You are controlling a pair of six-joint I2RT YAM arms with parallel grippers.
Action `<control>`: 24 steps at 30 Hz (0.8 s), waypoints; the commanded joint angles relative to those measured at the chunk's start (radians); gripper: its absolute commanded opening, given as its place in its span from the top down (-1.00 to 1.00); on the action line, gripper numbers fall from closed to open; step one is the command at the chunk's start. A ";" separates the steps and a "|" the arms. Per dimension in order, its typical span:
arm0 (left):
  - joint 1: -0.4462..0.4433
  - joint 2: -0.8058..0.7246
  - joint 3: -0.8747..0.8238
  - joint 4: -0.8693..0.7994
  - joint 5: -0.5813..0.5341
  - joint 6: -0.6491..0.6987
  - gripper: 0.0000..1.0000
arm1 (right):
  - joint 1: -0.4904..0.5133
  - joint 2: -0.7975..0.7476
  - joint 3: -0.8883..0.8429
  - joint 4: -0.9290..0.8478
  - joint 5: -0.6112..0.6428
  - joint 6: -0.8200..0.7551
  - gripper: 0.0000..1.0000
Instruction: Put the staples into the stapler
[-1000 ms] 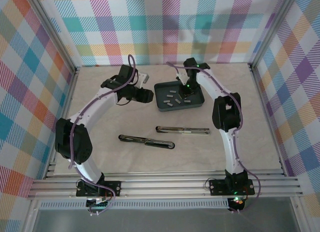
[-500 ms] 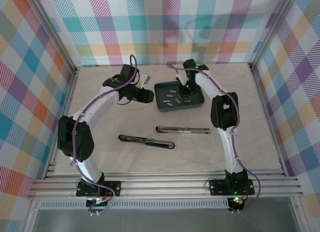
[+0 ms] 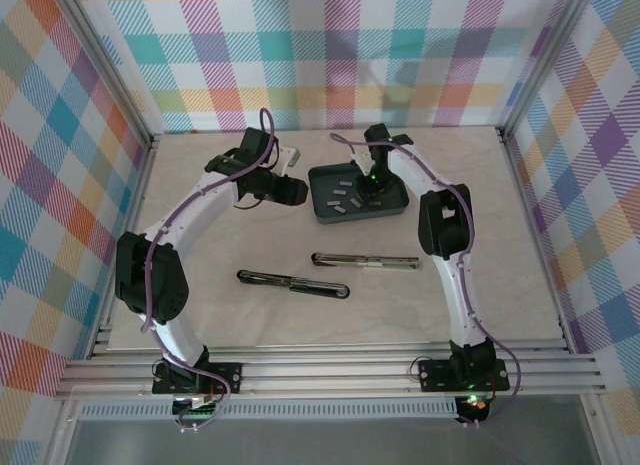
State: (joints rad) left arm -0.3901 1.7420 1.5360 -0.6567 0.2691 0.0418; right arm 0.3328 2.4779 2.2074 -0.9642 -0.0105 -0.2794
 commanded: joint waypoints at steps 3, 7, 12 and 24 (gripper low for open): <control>0.005 0.014 0.033 -0.026 0.004 0.004 -0.19 | -0.005 0.016 0.029 0.004 0.003 -0.026 0.41; 0.005 0.017 0.032 -0.026 0.005 0.004 -0.19 | -0.005 0.024 0.028 0.002 0.012 -0.027 0.45; 0.005 0.017 0.033 -0.027 0.002 0.004 -0.18 | -0.005 0.033 0.029 0.008 0.027 -0.032 0.46; 0.004 0.029 0.031 -0.031 0.003 0.001 -0.18 | -0.005 0.026 0.029 0.021 0.022 -0.035 0.63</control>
State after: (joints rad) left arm -0.3901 1.7588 1.5364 -0.6575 0.2691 0.0418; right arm 0.3328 2.4889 2.2147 -0.9569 0.0074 -0.3016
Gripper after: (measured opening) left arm 0.591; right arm 0.187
